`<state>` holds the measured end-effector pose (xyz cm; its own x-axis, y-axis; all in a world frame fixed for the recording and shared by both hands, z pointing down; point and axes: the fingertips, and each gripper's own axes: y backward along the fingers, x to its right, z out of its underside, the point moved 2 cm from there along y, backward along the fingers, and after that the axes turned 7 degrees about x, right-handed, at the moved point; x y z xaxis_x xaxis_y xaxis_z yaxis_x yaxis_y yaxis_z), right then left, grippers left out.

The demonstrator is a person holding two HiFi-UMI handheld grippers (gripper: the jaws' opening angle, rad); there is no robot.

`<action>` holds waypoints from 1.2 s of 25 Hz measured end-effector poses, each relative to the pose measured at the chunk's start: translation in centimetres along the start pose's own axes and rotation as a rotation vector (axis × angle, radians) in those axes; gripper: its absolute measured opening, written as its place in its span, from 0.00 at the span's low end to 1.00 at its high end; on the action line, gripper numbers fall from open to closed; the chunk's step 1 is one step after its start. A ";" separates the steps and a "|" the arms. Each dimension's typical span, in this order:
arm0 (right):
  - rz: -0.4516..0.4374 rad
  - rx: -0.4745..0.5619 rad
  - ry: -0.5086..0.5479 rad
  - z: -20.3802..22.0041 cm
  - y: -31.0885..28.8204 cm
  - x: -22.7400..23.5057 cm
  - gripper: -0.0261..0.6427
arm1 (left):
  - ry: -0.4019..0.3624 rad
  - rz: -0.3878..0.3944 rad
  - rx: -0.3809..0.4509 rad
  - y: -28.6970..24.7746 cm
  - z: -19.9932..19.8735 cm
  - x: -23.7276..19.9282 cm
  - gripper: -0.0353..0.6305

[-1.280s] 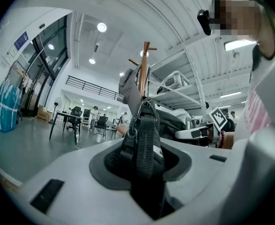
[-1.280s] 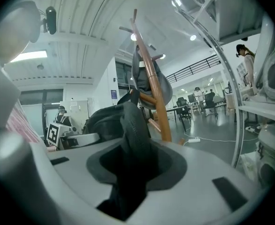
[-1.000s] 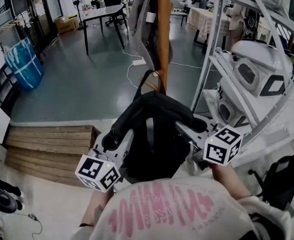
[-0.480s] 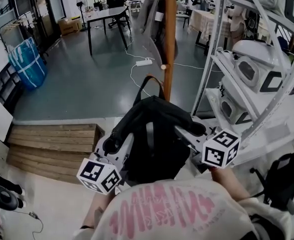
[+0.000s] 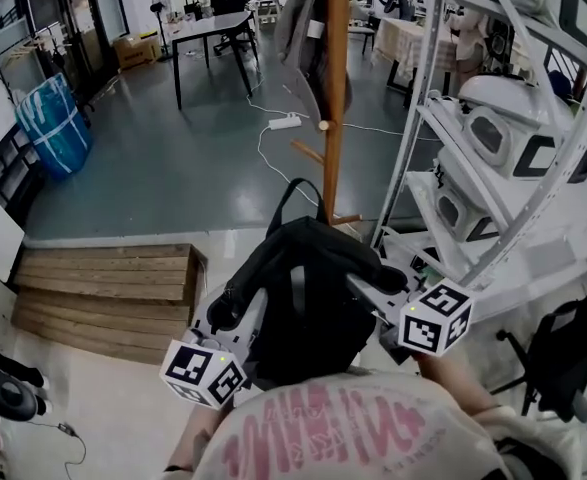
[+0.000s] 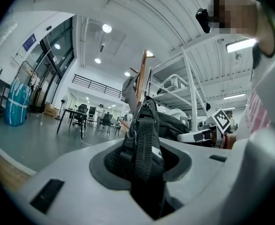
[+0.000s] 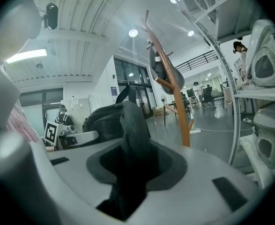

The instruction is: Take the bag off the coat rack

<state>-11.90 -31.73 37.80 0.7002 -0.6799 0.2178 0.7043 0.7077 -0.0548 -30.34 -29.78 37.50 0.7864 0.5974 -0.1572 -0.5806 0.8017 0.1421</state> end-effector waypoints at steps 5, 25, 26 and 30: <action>-0.034 0.002 -0.022 0.6 0.7 0.0 0.22 | -0.035 -0.027 -0.006 0.7 -0.2 1.1 0.25; -0.175 -0.048 -0.044 1.9 4.9 -1.0 0.22 | -0.030 -0.194 -0.025 4.8 0.4 7.8 0.24; -0.176 -0.047 -0.045 2.0 5.2 -1.1 0.22 | -0.028 -0.194 -0.027 5.0 0.5 8.1 0.24; -0.171 -0.043 -0.056 2.6 6.6 -1.3 0.22 | -0.030 -0.190 -0.043 5.5 0.7 9.3 0.24</action>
<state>-8.48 -25.67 39.68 0.5630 -0.7769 0.2818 0.8177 0.5731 -0.0539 -26.06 -19.85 37.55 0.8882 0.4349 -0.1481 -0.4291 0.9005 0.0706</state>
